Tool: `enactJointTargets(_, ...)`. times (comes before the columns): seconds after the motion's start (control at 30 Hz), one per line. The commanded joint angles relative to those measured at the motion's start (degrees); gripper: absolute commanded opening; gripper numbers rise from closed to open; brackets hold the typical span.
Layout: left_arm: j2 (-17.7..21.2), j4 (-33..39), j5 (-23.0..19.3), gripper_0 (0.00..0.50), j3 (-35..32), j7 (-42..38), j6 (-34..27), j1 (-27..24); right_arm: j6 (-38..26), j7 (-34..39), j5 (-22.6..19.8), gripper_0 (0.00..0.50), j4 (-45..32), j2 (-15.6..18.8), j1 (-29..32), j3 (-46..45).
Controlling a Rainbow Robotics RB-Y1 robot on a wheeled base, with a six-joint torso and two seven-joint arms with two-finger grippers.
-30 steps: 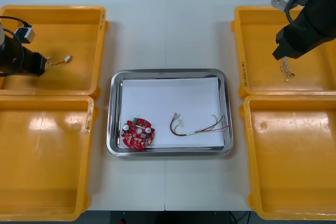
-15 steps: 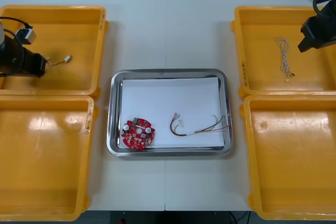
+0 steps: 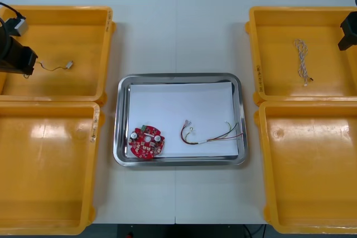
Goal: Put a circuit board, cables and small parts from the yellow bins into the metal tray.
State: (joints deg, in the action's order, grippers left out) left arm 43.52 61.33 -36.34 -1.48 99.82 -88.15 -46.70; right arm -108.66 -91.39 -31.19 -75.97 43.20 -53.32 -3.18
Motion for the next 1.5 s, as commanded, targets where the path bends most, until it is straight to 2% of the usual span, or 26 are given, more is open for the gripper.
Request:
enactJointTargets(0.03,0.0,6.2,1.5,0.000,-3.2,-0.1,-4.9,-1.8,2.7,2.4,1.7,0.500,1.8,-1.8,-3.3,-3.1)
enactJointTargets(0.2,-0.6,13.7,2.7,0.000,-3.4,-3.9,-9.1,0.0,6.5,2.4,3.2,0.500,7.9,-4.0,-6.3,-3.5)
enactJointTargets(0.37,-1.5,17.7,3.0,0.000,-3.3,-6.2,-12.3,0.5,10.7,2.1,3.4,0.500,11.7,-5.5,-7.8,-4.1)
enactJointTargets(0.6,-3.9,22.9,5.4,0.000,-3.4,-8.3,-16.6,0.5,15.8,0.7,3.0,0.500,14.5,-6.1,-7.8,-4.3)
enactJointTargets(0.83,-7.2,29.1,5.6,0.000,-3.3,-15.2,-21.2,0.5,20.6,-0.6,1.7,0.500,21.4,-6.4,-8.5,-4.3)
enactJointTargets(1.1,-10.5,35.4,6.3,0.000,0.5,-23.1,-21.8,0.5,25.9,-1.3,0.1,0.500,28.9,-6.5,-10.1,-4.3)
enactJointTargets(1.5,-14.8,40.8,6.9,0.000,10.2,-37.2,-21.8,0.5,34.3,-3.9,2.0,0.500,39.8,-7.3,-14.6,-4.3)
